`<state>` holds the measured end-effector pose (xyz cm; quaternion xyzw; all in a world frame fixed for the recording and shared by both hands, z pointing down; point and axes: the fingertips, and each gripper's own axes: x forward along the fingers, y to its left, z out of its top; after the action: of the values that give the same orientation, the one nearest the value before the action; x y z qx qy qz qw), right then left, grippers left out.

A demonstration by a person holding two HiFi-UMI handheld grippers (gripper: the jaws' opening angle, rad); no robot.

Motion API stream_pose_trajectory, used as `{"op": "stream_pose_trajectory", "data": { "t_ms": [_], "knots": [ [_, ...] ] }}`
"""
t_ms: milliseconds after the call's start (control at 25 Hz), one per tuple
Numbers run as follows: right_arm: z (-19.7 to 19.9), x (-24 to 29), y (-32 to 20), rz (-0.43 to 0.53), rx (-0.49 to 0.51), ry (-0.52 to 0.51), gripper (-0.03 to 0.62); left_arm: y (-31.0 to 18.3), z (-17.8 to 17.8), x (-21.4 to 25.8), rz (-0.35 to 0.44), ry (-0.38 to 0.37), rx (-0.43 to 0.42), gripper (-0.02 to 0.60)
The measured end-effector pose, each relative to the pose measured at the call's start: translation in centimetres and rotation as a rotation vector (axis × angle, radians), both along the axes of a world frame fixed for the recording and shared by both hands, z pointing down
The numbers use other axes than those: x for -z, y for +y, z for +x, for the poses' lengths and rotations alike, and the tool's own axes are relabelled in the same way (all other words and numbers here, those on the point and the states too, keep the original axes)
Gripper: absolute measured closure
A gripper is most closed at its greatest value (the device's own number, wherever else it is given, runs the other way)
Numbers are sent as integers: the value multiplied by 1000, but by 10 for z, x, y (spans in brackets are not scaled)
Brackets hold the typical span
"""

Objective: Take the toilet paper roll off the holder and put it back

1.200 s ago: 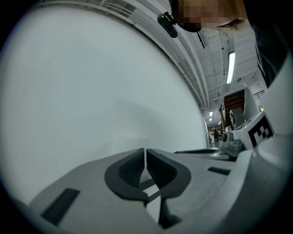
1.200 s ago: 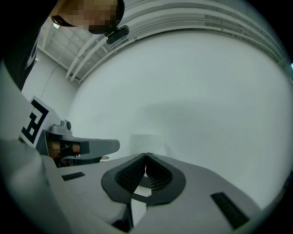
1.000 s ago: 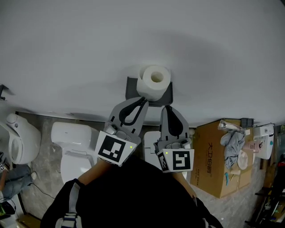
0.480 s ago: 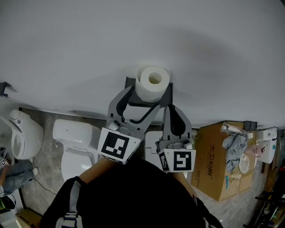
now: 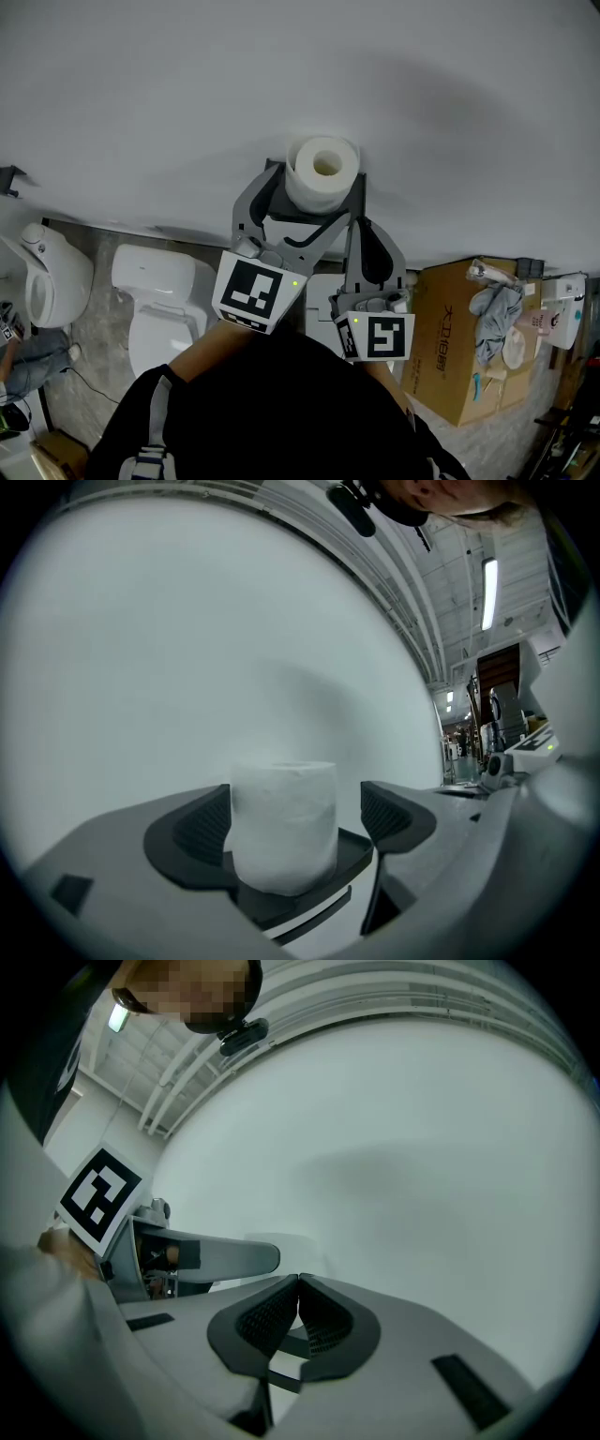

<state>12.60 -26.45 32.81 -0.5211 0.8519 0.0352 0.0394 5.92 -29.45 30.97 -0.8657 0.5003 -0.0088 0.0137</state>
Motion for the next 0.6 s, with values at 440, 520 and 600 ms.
{"op": "stream_pose_trajectory", "data": {
  "t_ms": [440, 520, 600],
  "knots": [
    [-2, 1, -3, 11, 12, -13, 571, -15, 1, 0, -26, -45, 27, 146],
    [-1, 1, -4, 12, 15, -9, 571, -16, 1, 1, -36, -52, 31, 146],
    [-1, 0, -5, 6, 17, -7, 571, -18, 0, 4, -35, -61, 39, 146]
  ]
}}
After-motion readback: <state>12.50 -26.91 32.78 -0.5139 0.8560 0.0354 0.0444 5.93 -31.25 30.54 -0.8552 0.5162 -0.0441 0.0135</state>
